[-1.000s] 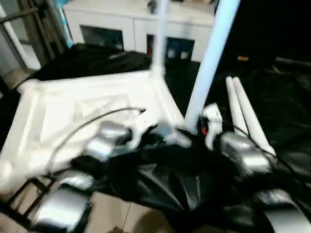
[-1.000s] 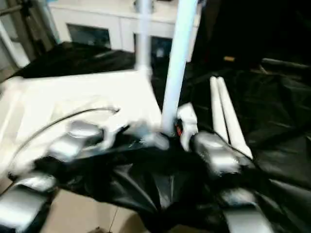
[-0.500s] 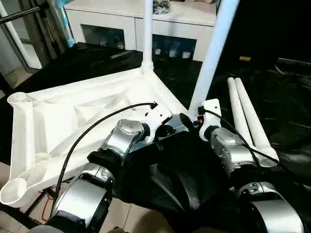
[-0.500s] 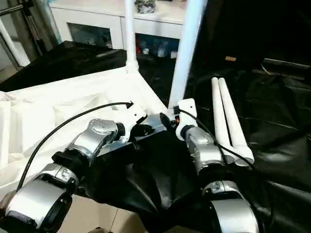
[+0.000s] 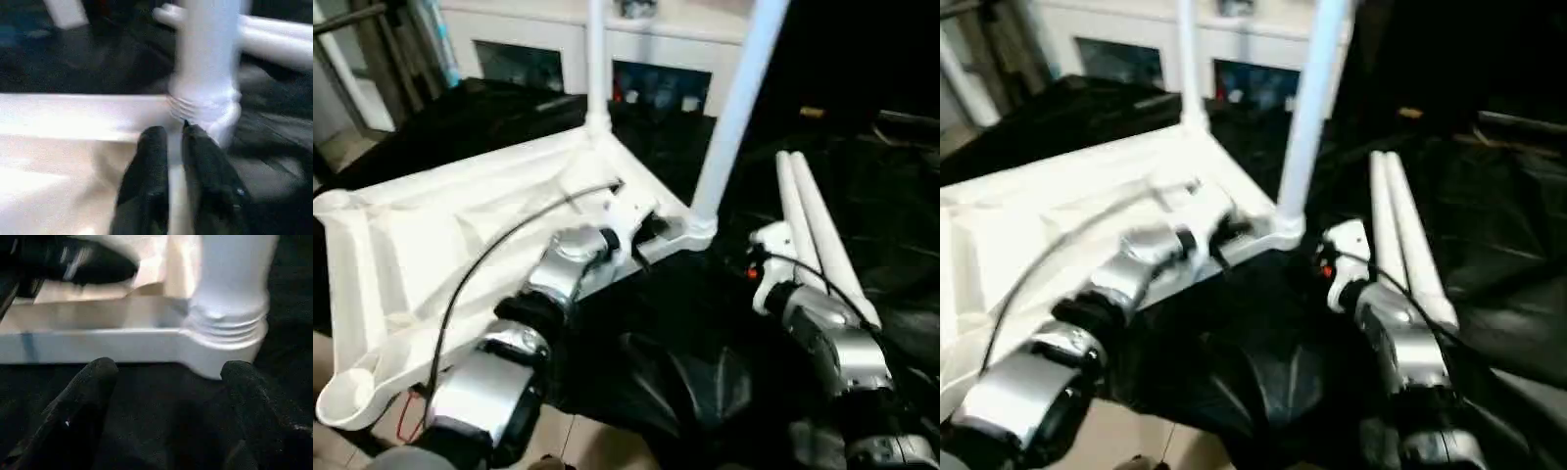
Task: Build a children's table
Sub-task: Rotate leg to tighten, then rotate table base
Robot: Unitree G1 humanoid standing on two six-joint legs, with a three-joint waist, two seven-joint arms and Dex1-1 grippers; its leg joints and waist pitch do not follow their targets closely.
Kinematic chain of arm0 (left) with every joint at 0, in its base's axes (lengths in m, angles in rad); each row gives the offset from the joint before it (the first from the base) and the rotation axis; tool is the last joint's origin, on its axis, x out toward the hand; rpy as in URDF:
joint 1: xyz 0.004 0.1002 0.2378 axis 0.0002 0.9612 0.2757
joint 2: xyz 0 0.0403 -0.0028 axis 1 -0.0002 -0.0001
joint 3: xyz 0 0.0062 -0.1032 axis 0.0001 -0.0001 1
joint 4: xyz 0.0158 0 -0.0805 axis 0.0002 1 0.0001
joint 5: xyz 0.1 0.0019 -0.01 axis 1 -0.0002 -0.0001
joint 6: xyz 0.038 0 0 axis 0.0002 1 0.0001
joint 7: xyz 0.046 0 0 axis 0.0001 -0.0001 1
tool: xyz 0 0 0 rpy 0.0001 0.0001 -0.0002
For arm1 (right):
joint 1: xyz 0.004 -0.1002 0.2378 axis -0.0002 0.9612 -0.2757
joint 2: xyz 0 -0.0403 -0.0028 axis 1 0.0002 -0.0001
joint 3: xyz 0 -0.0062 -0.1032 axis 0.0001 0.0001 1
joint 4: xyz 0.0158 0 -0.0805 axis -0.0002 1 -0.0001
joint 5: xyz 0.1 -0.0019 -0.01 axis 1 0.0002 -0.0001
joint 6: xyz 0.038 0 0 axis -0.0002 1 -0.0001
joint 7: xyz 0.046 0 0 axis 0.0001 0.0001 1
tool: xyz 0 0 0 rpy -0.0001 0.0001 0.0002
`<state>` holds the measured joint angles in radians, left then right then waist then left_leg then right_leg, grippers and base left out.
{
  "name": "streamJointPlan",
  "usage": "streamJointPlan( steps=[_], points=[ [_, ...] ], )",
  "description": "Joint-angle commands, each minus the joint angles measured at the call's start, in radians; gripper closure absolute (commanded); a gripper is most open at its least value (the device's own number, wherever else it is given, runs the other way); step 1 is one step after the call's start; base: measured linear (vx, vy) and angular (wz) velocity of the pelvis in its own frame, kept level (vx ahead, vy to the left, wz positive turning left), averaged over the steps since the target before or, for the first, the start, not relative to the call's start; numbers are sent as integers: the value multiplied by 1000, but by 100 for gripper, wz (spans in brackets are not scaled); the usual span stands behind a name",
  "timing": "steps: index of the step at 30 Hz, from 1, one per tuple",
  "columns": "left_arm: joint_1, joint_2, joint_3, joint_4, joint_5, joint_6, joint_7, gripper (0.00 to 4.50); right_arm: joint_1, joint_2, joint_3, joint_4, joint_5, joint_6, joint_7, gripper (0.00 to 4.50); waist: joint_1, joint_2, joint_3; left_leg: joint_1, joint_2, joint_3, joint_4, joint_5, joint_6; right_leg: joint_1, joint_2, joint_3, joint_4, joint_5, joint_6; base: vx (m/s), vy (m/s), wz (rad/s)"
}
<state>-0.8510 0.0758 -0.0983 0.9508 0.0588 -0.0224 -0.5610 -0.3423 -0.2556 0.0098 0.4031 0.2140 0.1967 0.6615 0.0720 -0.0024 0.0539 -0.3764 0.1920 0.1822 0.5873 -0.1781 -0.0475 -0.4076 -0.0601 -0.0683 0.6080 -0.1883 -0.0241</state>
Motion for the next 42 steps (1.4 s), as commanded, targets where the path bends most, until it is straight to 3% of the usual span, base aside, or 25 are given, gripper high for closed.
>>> streamJointPlan(
  steps=[1,3,4,6,8,10,12,16,19,24,29,36,42],
  points=[
    [-13,16,17,-25,-7,9,23,382,-3,10,10,-3,-21,17,-18,63,3,-10,-66,11,35,-12,-55,-155,93,63,-84,45,-82,-153,-215,0,0,0],
    [-8,61,31,-60,14,20,65,382,-34,40,0,46,-40,49,-85,63,-3,-6,-66,11,40,-18,-62,-158,60,60,-83,47,-79,-187,-206,0,0,0],
    [4,124,42,-105,45,47,110,382,-62,70,0,81,-50,70,-137,63,-9,-4,-65,12,41,-19,-64,-171,45,58,-83,47,-78,-195,-206,0,0,0],
    [4,124,42,-105,45,47,110,382,-62,70,0,81,-50,70,-137,63,-13,0,-65,15,40,-17,-62,-177,34,58,-82,49,-79,-192,-201,0,0,0],
    [26,192,47,-153,74,79,131,382,-77,91,19,87,-61,87,-164,63,-11,0,-67,14,42,-19,-63,-153,31,58,-82,50,-69,-148,-207,0,0,0],
    [85,320,61,-252,135,187,148,382,-124,134,51,142,-92,101,-216,63,-18,2,-69,12,44,-20,-65,-133,23,59,-82,49,-59,-103,-215,0,0,0],
    [98,342,61,-273,149,203,150,382,-133,140,56,156,-100,101,-225,63,-30,10,-67,17,40,-16,-62,-136,15,54,-80,51,-61,-87,-224,0,0,0],
    [171,434,117,-401,176,348,213,382,-187,172,51,259,-133,92,-290,63,-25,17,-67,20,45,-16,-65,-136,-7,52,-80,53,-52,-55,-244,0,0,0],
    [224,489,139,-482,205,414,235,418,-196,183,53,271,-130,93,-292,101,-20,17,-63,20,45,-18,-69,-182,-21,53,-81,54,-57,-103,-230,0,0,0],
    [292,560,111,-521,254,500,192,447,-212,196,49,302,-126,81,-296,139,-19,18,-58,25,40,-18,-72,-231,-36,46,-79,57,-69,-192,-198,0,0,0],
    [361,578,61,-544,206,585,57,450,-248,210,42,368,-138,47,-316,187,-19,23,-61,26,40,-20,-74,-243,-50,44,-82,58,-67,-181,-210,0,0,0],
    [400,599,-19,-544,176,551,-136,450,-264,217,38,399,-142,27,-321,231,-20,24,-62,24,39,-20,-74,-240,-45,49,-81,58,-64,-142,-219,0,0,0],
    [433,632,-68,-658,73,555,-352,450,-271,218,36,425,-146,4,-320,285,-21,28,-61,26,40,-18,-74,-240,-49,48,-81,59,-61,-128,-239,0,0,0]
  ],
)
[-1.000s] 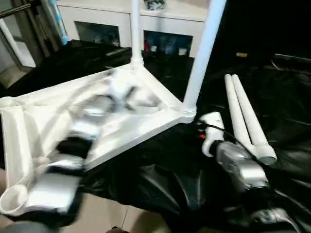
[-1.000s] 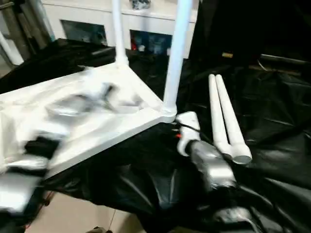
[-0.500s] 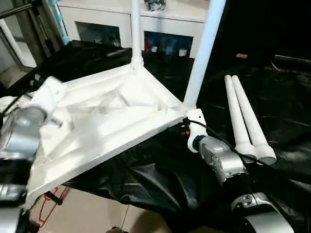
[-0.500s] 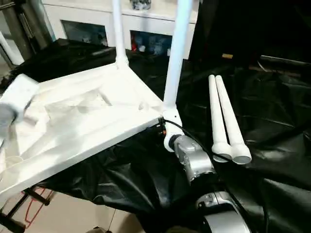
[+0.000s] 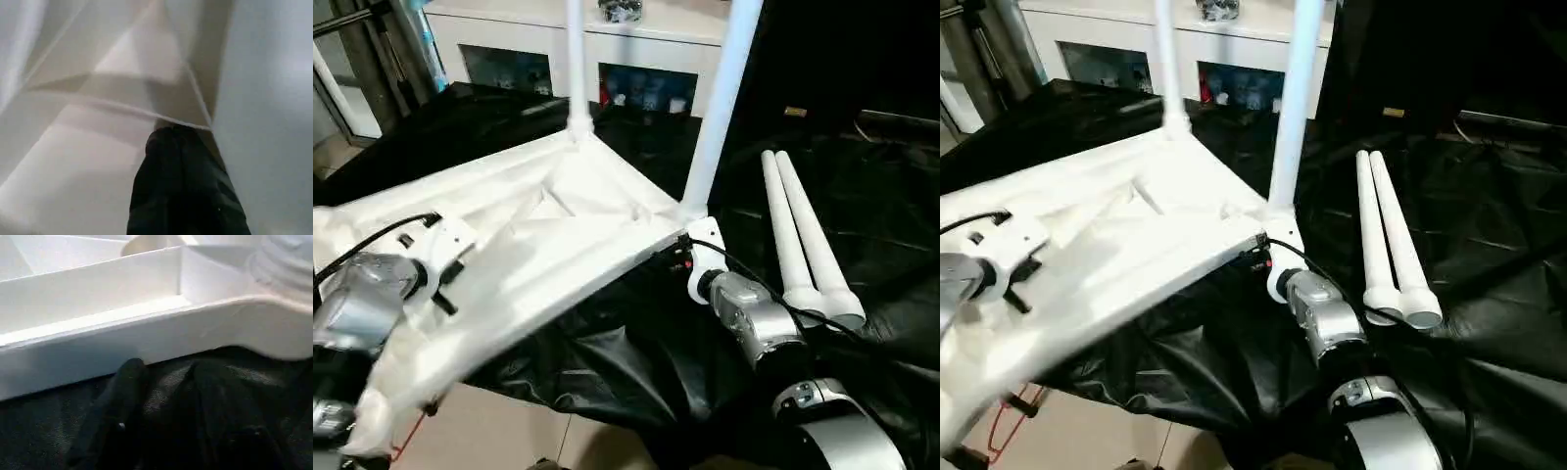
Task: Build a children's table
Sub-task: Rotate table base
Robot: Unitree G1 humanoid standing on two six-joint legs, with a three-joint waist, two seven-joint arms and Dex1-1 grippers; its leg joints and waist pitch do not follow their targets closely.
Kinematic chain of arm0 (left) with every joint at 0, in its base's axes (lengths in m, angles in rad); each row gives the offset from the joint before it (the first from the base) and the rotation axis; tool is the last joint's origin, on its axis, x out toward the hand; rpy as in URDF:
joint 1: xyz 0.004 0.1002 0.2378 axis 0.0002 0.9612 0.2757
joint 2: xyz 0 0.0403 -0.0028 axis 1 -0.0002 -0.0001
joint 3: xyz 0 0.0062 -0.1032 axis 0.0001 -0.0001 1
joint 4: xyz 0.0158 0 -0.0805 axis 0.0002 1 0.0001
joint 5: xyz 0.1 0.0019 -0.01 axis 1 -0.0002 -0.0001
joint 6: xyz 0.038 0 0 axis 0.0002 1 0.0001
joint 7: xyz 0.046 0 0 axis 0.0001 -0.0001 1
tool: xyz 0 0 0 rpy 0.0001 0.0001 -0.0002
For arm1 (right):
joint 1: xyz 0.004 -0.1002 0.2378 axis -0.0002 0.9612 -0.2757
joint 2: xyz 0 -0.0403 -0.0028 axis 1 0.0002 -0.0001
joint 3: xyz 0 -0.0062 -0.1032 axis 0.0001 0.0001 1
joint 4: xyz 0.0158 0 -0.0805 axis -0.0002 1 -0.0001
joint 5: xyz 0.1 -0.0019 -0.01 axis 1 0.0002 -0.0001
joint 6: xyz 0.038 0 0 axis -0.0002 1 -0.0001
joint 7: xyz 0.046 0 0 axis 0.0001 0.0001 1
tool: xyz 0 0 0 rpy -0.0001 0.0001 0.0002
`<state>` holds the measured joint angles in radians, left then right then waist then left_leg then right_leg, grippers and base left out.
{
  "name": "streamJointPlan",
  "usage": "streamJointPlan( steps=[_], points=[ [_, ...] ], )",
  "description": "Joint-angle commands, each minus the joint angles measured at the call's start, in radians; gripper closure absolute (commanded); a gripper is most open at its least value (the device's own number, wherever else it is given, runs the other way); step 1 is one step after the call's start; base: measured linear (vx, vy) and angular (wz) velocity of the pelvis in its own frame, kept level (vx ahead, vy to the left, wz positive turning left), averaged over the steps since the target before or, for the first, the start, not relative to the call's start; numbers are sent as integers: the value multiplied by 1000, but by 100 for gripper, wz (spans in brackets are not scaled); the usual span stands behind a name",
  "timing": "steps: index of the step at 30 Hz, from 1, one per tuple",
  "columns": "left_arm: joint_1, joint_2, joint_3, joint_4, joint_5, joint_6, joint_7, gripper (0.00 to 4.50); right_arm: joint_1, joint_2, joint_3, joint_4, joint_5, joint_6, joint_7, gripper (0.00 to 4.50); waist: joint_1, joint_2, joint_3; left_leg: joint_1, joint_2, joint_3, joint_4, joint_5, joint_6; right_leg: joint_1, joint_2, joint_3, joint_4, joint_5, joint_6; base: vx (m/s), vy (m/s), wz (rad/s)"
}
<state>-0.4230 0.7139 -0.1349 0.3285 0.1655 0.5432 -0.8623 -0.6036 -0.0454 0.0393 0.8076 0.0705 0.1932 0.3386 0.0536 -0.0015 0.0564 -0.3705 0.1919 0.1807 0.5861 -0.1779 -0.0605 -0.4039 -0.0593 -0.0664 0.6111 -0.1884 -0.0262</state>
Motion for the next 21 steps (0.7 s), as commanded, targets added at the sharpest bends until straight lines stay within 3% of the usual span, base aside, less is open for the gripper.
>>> streamJointPlan(
  steps=[1,4,5,11,17,18,21],
  points=[
    [7,-4,-40,-47,-47,-26,-84,450,-12,8,6,25,-3,4,4,308,-1,25,-63,23,41,-15,-73,-245,-37,42,-80,57,-66,-130,-237,0,0,0],
    [33,5,-74,-119,-121,-43,-241,450,-14,7,9,33,-6,-3,11,322,0,24,-59,20,40,-18,-78,-270,-43,45,-84,58,-68,-183,-226,0,0,0],
    [34,2,-81,-132,-138,-49,-273,450,-16,6,9,37,-6,-6,13,329,1,19,-60,22,40,-17,-77,-267,-43,44,-84,59,-69,-195,-222,0,0,0],
    [-32,-83,-122,-110,-183,-97,-342,450,-28,11,12,50,-10,-17,37,374,-1,16,-63,20,39,-13,-74,-233,-37,48,-81,60,-66,-159,-221,0,0,0],
    [-143,-191,-146,41,-143,-199,-286,450,-27,14,18,46,-12,-22,47,417,-2,12,-68,15,32,-11,-68,-186,-22,56,-78,59,-64,-113,-217,0,0,0],
    [-163,-206,-149,80,-128,-219,-262,450,-26,13,19,44,-12,-22,48,429,-2,17,-68,14,34,-13,-68,-182,-23,57,-81,58,-62,-105,-219,0,0,0],
    [-230,-248,-160,221,-78,-289,-178,450,-18,3,16,28,-11,-19,49,447,-7,14,-70,13,31,-12,-64,-175,-11,60,-78,57,-64,-88,-219,0,0,0]
  ],
)
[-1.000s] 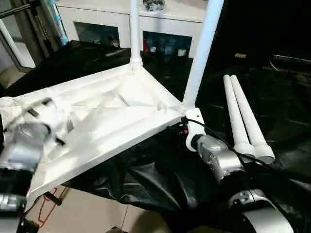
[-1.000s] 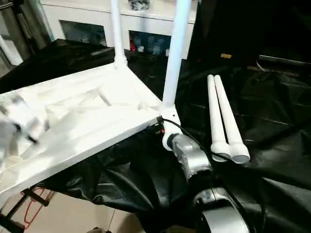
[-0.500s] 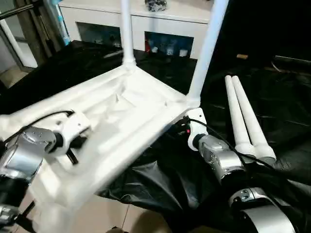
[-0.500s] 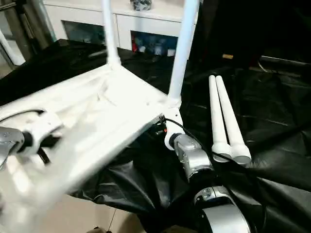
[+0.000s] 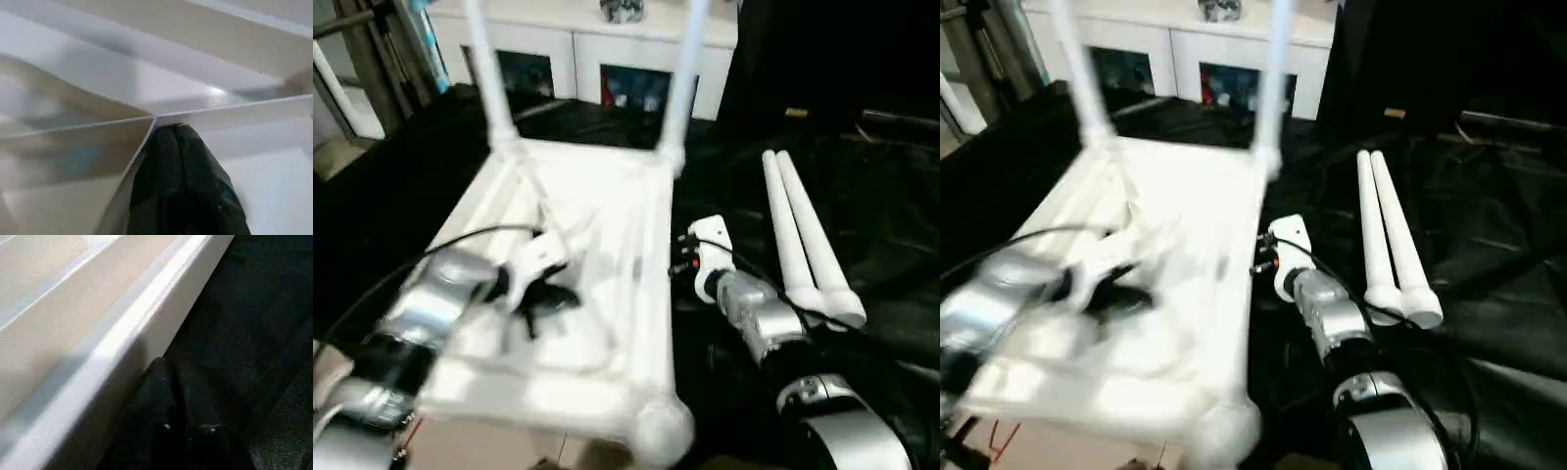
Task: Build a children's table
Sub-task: Rotate table base
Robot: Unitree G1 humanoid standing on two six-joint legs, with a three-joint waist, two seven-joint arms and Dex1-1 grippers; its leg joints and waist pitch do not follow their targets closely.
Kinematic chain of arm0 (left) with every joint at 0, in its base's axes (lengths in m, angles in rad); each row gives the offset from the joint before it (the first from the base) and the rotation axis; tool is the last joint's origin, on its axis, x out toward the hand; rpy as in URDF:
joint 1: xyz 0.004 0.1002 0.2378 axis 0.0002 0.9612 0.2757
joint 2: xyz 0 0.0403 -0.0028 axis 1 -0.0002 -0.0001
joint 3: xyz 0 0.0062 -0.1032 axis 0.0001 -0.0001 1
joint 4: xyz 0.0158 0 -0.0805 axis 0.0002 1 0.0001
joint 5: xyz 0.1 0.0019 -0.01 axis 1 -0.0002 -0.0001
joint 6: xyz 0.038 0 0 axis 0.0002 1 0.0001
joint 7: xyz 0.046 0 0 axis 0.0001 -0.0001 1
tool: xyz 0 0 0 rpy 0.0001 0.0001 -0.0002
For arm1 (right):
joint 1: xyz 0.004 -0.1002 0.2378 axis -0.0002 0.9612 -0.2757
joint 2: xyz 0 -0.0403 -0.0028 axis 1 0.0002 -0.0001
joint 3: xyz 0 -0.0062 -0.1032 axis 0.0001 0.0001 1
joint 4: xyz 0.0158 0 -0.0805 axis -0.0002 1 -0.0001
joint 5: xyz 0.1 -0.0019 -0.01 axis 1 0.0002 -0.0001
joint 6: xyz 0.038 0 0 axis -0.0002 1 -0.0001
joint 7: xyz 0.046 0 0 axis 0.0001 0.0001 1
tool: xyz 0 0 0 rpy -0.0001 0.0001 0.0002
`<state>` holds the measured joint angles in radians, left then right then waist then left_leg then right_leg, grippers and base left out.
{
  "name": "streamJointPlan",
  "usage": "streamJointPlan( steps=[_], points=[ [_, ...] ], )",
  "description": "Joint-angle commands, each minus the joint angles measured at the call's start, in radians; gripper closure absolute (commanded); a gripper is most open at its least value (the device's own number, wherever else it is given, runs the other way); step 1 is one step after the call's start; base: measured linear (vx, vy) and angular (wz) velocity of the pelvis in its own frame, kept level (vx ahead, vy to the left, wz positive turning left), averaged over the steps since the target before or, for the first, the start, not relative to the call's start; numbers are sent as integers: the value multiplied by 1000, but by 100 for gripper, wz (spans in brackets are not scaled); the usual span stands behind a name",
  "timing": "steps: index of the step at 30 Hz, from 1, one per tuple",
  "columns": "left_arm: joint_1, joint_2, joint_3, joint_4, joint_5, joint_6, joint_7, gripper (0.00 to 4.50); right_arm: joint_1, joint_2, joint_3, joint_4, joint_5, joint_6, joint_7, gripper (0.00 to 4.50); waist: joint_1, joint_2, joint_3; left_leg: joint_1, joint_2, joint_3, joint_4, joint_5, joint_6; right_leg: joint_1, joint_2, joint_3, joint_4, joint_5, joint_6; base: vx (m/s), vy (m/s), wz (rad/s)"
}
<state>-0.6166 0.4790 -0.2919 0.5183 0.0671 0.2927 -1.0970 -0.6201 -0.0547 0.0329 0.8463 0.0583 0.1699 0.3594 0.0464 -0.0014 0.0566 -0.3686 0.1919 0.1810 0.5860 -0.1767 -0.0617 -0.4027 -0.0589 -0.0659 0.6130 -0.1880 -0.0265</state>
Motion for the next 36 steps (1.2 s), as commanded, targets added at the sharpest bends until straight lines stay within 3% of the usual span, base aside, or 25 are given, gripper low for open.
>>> streamJointPlan(
  steps=[1,3,4,5,8,10,11,17,22,29,31,32,33,34,35,36],
  points=[
    [-56,-24,-8,72,33,-60,83,450,2,7,21,-20,-1,5,27,447,0,13,-70,12,33,-13,-65,-176,-9,59,-79,56,-65,-91,-220,0,0,0],
    [-86,-41,-14,139,55,-97,129,450,8,-2,18,-39,-2,9,27,447,2,12,-70,13,34,-14,-64,-183,-7,60,-81,55,-67,-105,-218,0,0,0],
    [-103,-49,-21,183,75,-128,167,450,12,-7,14,-51,-1,11,27,447,1,19,-70,12,33,-15,-64,-183,-6,60,-80,55,-67,-104,-217,0,0,0],
    [-139,-70,-23,277,100,-189,242,450,18,-18,8,-75,-1,14,26,447,1,14,-72,12,34,-15,-63,-186,-6,62,-80,55,-67,-98,-214,0,0,0],
    [-180,-98,-18,376,121,-243,344,450,27,-34,1,-113,0,23,21,447,4,11,-73,11,33,-15,-61,-175,5,63,-79,54,-67,-81,-211,0,0,0],
    [-208,-130,12,434,111,-283,424,450,33,-51,-8,-145,1,30,17,447,8,13,-75,13,35,-16,-60,-164,9,63,-82,54,-64,-69,-217,0,0,0],
    [-227,-159,43,473,96,-315,486,450,34,-68,-22,-167,2,32,0,447,11,8,-76,11,33,-14,-57,-150,17,66,-80,54,-63,-41,-225,0,0,0],
    [-264,-202,58,570,98,-377,571,450,34,-99,-58,-214,7,66,-43,447,20,2,-75,12,31,-12,-55,-136,36,65,-80,53,-67,-51,-224,0,0,0],
    [-284,-227,97,645,88,-440,683,450,43,-141,-84,-324,4,162,-79,447,20,7,-75,12,31,-14,-55,-145,34,66,-80,52,-69,-61,-214,0,0,0],
    [-284,-227,97,645,88,-440,683,450,43,-141,-84,-324,4,162,-79,447,17,6,-75,12,33,-14,-55,-149,36,63,-81,51,-69,-69,-227,0,0,0],
    [-281,-221,117,629,78,-470,685,429,43,-151,-110,-355,29,178,-74,431,18,14,-75,13,32,-15,-55,-149,34,64,-80,51,-69,-58,-229,0,0,0],
    [-222,-215,144,458,5,-407,572,409,13,-184,-138,-314,29,185,-97,414,18,9,-76,13,33,-15,-54,-147,36,66,-80,52,-67,-40,-232,0,0,0],
    [-222,-215,144,458,5,-407,572,409,13,-184,-138,-314,29,185,-97,414,19,-14,-77,14,41,-15,-57,-138,32,70,-89,52,-61,-34,-248,0,0,0],
    [-123,-207,162,179,-109,-295,399,409,-35,-233,-170,-237,23,194,-128,409,28,-4,-79,15,47,-16,-55,-115,29,71,-102,54,-55,-39,-271,0,0,0],
    [-83,-203,161,66,-155,-250,333,403,-55,-252,-180,-203,21,197,-136,395,30,-7,-76,14,49,-11,-53,-101,22,64,-100,54,-54,-52,-284,0,0,0],
    [-83,-203,161,66,-155,-250,333,403,-55,-252,-180,-203,21,197,-136,395,31,-4,-71,15,38,0,-49,-112,23,53,-81,54,-61,-64,-268,0,0,0]
  ],
)
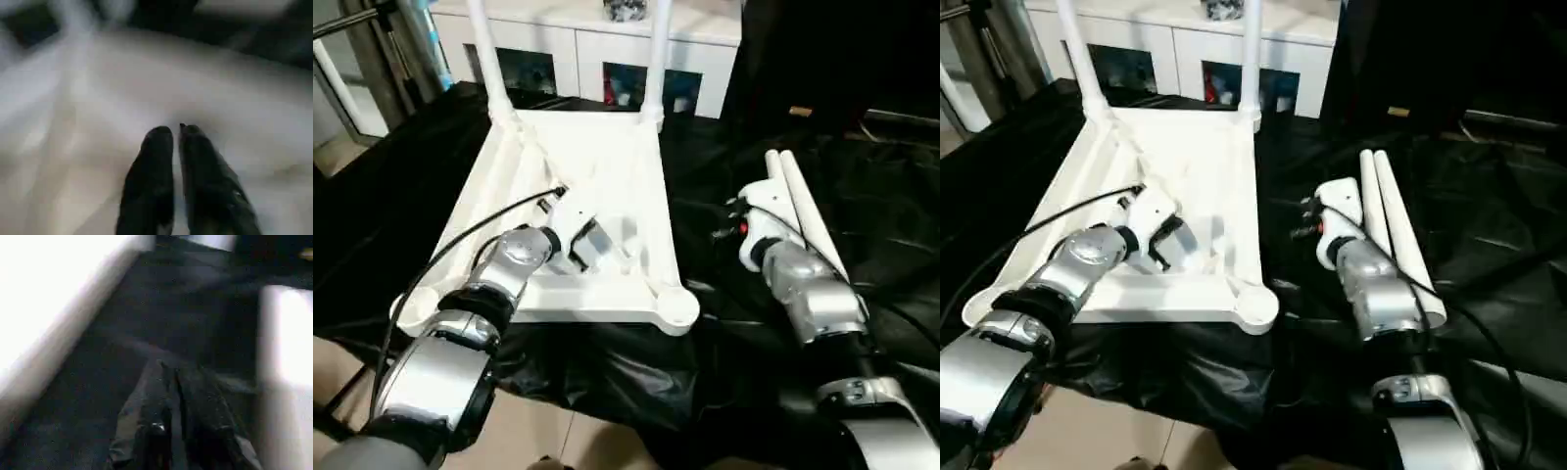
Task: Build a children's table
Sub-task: Rotate table base
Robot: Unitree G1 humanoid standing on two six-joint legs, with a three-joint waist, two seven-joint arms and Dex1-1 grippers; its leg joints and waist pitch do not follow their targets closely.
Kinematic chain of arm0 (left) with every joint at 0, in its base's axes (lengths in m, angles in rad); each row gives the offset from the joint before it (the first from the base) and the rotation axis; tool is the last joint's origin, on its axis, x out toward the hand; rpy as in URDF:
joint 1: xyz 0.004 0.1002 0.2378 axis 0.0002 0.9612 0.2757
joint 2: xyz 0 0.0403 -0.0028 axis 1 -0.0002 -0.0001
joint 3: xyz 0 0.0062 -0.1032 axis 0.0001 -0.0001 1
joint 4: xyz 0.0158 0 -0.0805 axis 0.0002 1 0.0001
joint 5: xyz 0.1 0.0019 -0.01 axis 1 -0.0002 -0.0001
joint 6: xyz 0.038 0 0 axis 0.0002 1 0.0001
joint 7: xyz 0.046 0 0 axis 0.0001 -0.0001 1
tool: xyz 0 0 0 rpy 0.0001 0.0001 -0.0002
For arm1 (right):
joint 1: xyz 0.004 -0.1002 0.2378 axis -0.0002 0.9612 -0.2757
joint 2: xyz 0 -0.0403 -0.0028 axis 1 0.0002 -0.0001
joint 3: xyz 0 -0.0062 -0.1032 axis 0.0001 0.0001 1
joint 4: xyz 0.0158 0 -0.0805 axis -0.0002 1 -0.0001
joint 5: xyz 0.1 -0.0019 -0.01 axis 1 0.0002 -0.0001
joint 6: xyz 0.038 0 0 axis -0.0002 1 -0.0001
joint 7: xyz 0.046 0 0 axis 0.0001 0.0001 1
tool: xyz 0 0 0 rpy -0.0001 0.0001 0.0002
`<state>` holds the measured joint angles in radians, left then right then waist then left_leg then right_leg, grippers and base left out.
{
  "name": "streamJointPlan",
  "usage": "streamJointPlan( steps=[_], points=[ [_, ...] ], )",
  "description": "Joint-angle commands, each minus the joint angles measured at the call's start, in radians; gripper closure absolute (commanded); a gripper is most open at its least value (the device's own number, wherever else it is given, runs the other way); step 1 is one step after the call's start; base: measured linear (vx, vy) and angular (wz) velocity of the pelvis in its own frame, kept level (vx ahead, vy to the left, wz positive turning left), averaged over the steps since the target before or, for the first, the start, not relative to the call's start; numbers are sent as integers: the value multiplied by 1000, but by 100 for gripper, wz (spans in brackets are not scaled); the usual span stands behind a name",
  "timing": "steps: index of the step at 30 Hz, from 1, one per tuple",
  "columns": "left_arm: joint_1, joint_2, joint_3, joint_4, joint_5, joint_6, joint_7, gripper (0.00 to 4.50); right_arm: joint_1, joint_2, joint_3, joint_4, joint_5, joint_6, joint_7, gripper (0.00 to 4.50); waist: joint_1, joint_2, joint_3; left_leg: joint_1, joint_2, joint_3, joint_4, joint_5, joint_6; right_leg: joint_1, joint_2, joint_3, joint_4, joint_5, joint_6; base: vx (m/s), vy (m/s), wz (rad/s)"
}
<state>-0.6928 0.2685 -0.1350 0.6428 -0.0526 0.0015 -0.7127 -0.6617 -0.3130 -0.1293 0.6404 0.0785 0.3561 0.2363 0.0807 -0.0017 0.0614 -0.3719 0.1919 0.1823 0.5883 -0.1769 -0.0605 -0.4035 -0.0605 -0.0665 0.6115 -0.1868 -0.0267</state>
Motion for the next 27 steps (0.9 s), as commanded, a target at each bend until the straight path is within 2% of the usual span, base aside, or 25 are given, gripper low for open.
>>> streamJointPlan(
  steps=[1,2,3,6,7,10,11,14,18,19,25,26,27],
  points=[
    [30,21,-18,-156,-73,71,-95,403,-33,-8,-23,32,2,13,-16,395,-3,-7,-75,19,37,-1,-52,-117,23,54,-76,55,-58,-69,-258,0,0,0],
    [40,26,-26,-185,-86,78,-106,374,-40,-13,-24,39,3,17,-17,380,-1,-6,-74,16,36,-3,-55,-125,27,57,-79,54,-59,-101,-234,0,0,0],
    [50,32,-34,-208,-94,83,-111,374,-45,-17,-25,40,4,23,-17,371,-1,-6,-74,16,36,-3,-55,-125,27,57,-79,54,-59,-101,-234,0,0,0],
    [67,44,-52,-236,-98,93,-122,360,-54,-23,-29,38,7,46,-7,343,-6,-8,-72,14,33,-4,-56,-135,21,58,-76,54,-66,-147,-204,0,0,0],
    [91,48,-45,-290,-96,132,-127,351,-60,-27,-26,51,11,45,-5,335,-6,-7,-73,14,33,-4,-56,-132,18,59,-75,54,-64,-143,-202,0,0,0],
    [105,53,-44,-325,-95,168,-139,328,-68,-35,-16,76,5,48,-6,308,-12,-7,-74,13,33,-4,-55,-121,14,58,-73,54,-62,-125,-204,0,0,0],
    [120,59,-41,-366,-95,201,-147,307,-79,-41,-21,105,0,66,-14,291,-16,-7,-75,13,32,-5,-54,-120,14,60,-72,53,-61,-118,-208,0,0,0],
    [135,71,-45,-413,-107,237,-152,289,-88,-46,-29,124,-4,77,-19,283,-21,-6,-74,13,32,-4,-54,-125,16,60,-72,52,-62,-124,-213,0,0,0],
    [152,88,-59,-455,-119,266,-159,249,-95,-56,-34,132,-2,89,-19,236,-23,-7,-74,13,31,-4,-53,-123,16,59,-69,52,-61,-120,-210,0,0,0],
    [154,88,-60,-458,-117,268,-160,249,-96,-58,-34,135,-2,92,-19,236,-23,-4,-74,13,30,-3,-52,-120,16,59,-68,53,-62,-116,-209,0,0,0],
    [172,87,-61,-490,-107,299,-160,208,-102,-70,-29,148,-1,121,-17,195,-23,-8,-77,11,30,-3,-50,-107,22,62,-68,52,-58,-101,-212,0,0,0],
    [176,88,-64,-496,-106,303,-160,190,-101,-72,-29,150,-1,124,-17,170,-23,-8,-76,12,29,-3,-50,-109,23,60,-68,52,-60,-104,-214,0,0,0],
    [178,89,-66,-499,-106,305,-160,182,-102,-73,-30,151,-1,129,-17,163,-23,-9,-75,12,29,-2,-50,-115,23,60,-67,52,-61,-115,-214,0,0,0]
  ],
)
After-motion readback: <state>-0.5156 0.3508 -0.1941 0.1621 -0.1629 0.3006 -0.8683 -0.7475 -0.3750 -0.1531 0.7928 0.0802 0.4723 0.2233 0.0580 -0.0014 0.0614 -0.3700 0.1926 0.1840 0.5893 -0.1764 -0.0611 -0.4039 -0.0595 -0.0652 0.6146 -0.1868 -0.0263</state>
